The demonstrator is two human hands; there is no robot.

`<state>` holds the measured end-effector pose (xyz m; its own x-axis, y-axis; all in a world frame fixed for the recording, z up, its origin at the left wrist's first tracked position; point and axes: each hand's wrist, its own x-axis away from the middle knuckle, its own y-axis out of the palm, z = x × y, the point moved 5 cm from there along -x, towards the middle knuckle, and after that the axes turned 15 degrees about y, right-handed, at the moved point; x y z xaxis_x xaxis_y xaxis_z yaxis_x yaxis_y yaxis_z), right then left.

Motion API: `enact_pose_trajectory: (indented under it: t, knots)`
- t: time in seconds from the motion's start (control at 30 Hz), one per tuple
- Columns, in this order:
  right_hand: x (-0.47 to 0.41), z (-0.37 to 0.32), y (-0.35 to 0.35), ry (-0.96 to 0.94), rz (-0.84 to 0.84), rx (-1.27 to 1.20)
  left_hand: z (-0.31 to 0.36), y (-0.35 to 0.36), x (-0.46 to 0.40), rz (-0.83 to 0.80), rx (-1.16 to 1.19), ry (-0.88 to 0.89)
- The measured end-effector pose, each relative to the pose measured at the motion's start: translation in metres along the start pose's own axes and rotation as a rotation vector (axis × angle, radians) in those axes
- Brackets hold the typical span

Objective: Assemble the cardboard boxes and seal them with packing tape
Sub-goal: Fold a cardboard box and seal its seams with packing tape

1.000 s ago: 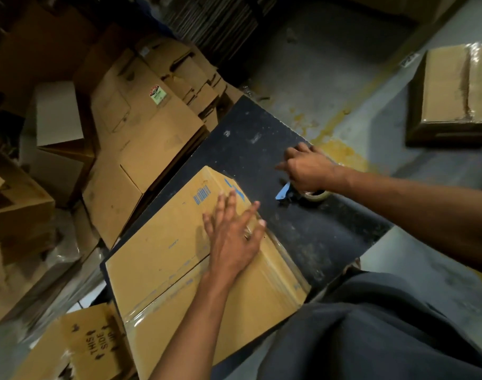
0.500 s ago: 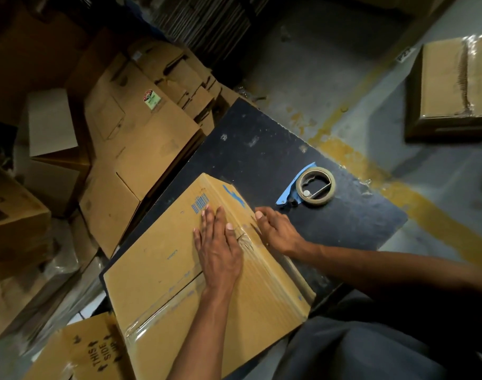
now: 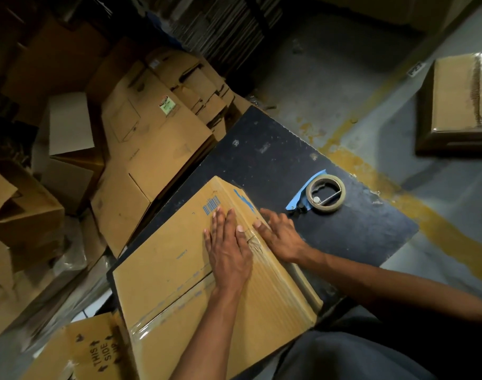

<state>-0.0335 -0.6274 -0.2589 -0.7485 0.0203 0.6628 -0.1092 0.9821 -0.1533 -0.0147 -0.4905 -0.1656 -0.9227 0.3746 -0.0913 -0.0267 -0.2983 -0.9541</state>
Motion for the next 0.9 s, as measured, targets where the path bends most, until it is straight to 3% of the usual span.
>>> enact_pose_trajectory:
  t: [0.13, 0.27, 0.43, 0.6, 0.73, 0.9]
  knots:
    - [0.027, -0.047, -0.036, -0.163, 0.278, -0.227, 0.0, -0.006, -0.002, -0.015, 0.054, 0.015]
    - [0.063, -0.104, -0.028, -0.416, 0.382, -0.177, -0.007, -0.029, 0.005, 0.028, 0.207, 0.027]
    - [0.1, -0.15, 0.07, -0.643, 0.241, 0.154, -0.071, -0.115, 0.062, 0.327, 0.381, -0.143]
    - [0.134, -0.172, 0.217, -0.696, 0.004, 0.481, -0.194, -0.177, 0.182, 0.649, 0.566, -0.401]
    - [0.135, -0.19, 0.309, -0.772, -0.056, 0.794, -0.282, -0.169, 0.259, 0.701, 0.771, -0.631]
    - [0.101, -0.191, 0.372, -0.692, -0.037, 1.234, -0.325, -0.146, 0.299, 0.791, 1.122, -0.603]
